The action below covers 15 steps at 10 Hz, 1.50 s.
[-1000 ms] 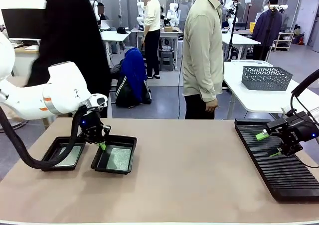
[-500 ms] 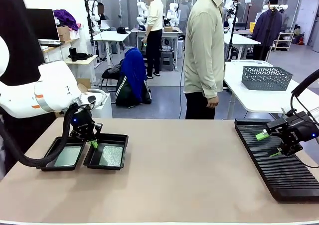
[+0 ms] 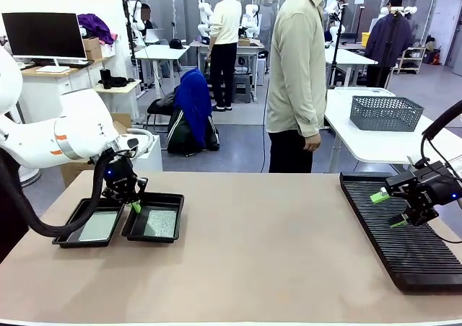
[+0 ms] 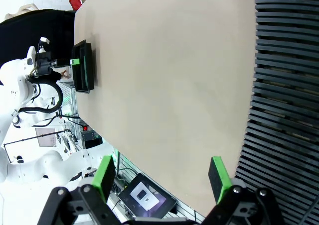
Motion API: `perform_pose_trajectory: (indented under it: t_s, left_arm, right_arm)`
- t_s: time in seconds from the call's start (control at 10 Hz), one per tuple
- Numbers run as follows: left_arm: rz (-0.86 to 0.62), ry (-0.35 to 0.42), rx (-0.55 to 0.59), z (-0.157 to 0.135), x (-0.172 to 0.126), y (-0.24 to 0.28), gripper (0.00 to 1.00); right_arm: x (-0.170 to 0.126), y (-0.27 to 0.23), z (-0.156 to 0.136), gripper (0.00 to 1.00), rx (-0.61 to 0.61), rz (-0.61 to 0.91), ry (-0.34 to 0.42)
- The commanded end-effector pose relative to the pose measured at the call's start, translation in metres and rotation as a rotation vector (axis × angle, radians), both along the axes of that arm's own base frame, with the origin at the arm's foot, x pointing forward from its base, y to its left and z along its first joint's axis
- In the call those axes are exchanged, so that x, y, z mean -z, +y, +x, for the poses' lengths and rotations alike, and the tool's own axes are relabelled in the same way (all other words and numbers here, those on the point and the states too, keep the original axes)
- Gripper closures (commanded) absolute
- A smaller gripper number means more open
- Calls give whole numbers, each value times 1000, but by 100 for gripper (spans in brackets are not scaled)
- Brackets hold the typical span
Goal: Inspect and transfer BCBs to ESD trays.
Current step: Pick up the ESD tray and place it on the left side of the table.
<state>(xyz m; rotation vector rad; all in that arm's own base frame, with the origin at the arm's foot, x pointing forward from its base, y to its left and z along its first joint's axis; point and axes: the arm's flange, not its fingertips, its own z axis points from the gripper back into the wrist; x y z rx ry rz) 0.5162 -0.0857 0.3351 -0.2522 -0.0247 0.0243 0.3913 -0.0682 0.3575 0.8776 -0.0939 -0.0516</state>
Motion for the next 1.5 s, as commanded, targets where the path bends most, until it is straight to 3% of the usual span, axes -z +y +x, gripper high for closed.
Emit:
perform_pose_trajectory:
  t_s: [0.0, 1.4]
  left_arm:
    - [31, 17, 10, 8, 0, 2, 97]
    - [94, 52, -11, 16, 23, -5, 97]
  right_arm:
    - [-1, 1, 0, 0, 9, 0, 2]
    - [-1, 1, 0, 0, 9, 0, 2]
